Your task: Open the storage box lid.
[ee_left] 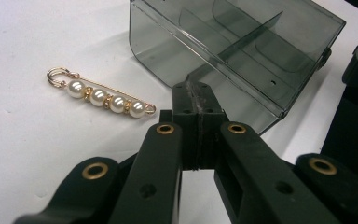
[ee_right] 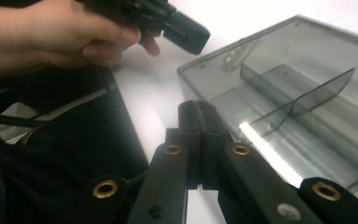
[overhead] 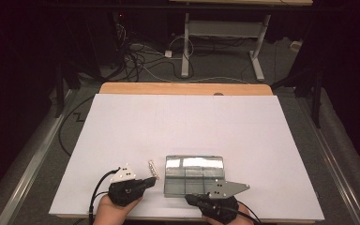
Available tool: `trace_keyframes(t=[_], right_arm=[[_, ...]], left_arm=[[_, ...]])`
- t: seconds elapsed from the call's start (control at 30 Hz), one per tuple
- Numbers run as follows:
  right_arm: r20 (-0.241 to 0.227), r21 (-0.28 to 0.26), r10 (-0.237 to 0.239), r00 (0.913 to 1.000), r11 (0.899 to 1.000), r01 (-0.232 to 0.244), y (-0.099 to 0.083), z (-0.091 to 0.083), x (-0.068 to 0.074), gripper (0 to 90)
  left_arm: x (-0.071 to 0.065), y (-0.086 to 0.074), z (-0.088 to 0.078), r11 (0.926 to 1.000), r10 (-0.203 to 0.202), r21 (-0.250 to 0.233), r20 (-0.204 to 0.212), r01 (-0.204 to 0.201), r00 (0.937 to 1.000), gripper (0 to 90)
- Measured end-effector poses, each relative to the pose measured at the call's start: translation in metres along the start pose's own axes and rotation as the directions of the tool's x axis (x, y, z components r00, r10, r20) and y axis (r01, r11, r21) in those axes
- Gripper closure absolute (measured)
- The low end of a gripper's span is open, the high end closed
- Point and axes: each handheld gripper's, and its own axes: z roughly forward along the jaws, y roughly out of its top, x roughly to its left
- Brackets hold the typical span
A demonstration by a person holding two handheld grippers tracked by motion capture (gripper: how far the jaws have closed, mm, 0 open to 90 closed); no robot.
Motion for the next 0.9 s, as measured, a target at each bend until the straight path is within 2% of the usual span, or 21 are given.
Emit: trace_keyframes(t=[0.2,0.43,0.7,0.77,0.9], right_arm=[[-0.024,0.046,0.005,0.9997,0.999,-0.004,-0.008,0.005,0.0,90.0],[-0.039,0.104,0.037,0.9985,0.994,-0.033,-0.018,0.009,-0.002,90.0],[-0.03,0.114,0.083,0.9961,0.99,-0.079,-0.024,0.007,-0.009,90.0],[-0.015,0.114,0.097,0.9952,0.989,-0.095,-0.026,0.006,-0.012,90.0],[0.001,0.11,0.121,0.9927,0.987,-0.12,-0.028,0.005,-0.017,90.0]], left_arm=[[0.0,0.002,0.005,0.9998,0.002,0.02,0.012,-0.002,0.9999,86.9],[0.0,0.006,0.011,0.9991,0.008,0.041,0.018,-0.009,0.9998,86.9],[0.0,0.01,0.016,0.9993,0.016,0.033,0.036,-0.018,0.9992,86.9],[0.0,0.01,0.016,0.9993,0.018,0.032,0.035,-0.019,0.9992,86.9],[-0.001,0.009,0.018,0.9982,0.016,0.058,0.028,-0.017,0.9995,87.0]])
